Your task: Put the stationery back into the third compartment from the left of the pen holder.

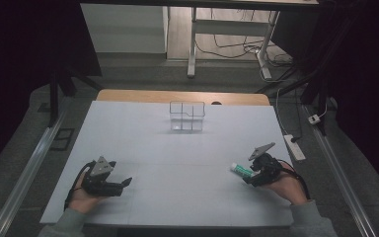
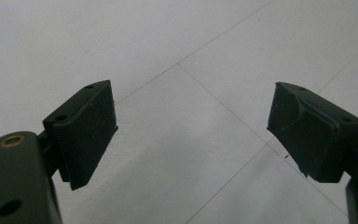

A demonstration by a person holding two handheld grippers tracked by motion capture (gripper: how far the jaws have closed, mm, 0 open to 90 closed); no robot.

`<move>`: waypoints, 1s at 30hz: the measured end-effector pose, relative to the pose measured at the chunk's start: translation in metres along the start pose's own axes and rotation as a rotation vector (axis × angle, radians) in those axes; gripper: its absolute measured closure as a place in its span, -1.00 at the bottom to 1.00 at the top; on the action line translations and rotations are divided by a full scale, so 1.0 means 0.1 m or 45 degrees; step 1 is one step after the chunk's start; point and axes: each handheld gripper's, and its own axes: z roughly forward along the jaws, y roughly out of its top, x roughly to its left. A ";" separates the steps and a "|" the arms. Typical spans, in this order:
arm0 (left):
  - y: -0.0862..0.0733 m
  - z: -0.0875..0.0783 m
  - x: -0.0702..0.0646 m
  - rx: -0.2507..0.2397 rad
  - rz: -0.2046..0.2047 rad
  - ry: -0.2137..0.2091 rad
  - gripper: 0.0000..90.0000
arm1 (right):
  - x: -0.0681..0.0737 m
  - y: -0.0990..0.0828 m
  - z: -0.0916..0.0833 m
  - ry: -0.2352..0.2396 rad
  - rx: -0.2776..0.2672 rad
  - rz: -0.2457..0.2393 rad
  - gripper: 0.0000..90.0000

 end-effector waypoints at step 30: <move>0.01 -0.02 -0.01 -0.021 -0.002 0.005 -0.66 | -0.05 0.03 -0.05 0.047 -0.069 0.046 0.44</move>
